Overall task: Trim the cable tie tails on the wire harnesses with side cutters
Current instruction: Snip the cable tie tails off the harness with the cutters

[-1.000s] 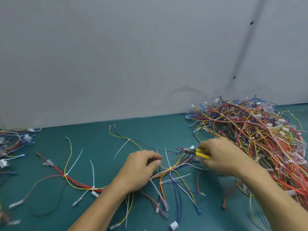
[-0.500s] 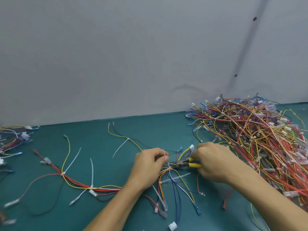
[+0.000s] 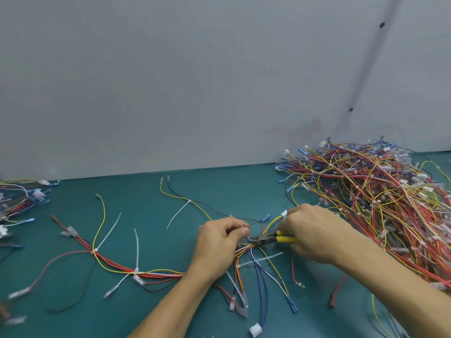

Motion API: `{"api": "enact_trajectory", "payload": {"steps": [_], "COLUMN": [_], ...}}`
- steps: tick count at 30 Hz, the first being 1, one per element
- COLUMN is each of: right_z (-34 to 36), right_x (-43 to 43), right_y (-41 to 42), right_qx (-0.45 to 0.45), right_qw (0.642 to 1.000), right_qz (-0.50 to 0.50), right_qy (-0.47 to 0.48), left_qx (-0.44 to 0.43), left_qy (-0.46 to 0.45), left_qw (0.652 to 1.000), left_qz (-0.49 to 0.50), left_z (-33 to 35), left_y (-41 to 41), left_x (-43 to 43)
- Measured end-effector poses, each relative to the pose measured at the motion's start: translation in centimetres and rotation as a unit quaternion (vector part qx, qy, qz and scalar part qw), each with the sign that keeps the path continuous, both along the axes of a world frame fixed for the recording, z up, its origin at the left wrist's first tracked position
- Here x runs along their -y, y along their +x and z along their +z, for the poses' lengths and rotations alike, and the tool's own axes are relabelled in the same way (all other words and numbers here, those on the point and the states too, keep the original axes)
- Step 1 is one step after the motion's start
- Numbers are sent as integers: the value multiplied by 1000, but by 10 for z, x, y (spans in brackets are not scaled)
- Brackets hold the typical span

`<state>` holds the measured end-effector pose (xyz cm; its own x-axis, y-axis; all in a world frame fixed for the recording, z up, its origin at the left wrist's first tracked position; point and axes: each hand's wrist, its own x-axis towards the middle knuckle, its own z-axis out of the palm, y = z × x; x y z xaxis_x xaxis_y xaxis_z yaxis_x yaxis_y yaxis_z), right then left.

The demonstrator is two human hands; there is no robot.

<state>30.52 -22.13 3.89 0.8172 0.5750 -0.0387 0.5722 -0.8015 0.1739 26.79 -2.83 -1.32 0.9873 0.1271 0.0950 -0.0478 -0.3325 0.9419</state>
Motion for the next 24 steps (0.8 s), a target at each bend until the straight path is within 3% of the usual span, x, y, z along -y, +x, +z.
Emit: {"api": "enact_trajectory", "payload": {"steps": [10,24], "right_z": [-6,-12], "right_x": [3,4], "right_y": [0,2], "right_qx": [-24,10], "right_qw": [1000,1000], "right_qz": [1,8], "right_qy": [2,-24], "left_qx": [-5,6], "left_qy": [-11,3], "left_qw": [1000,1000], "left_qz": [9,16], "left_z": [-1,-5], "left_y": [2,4], "left_x": [2,2]}}
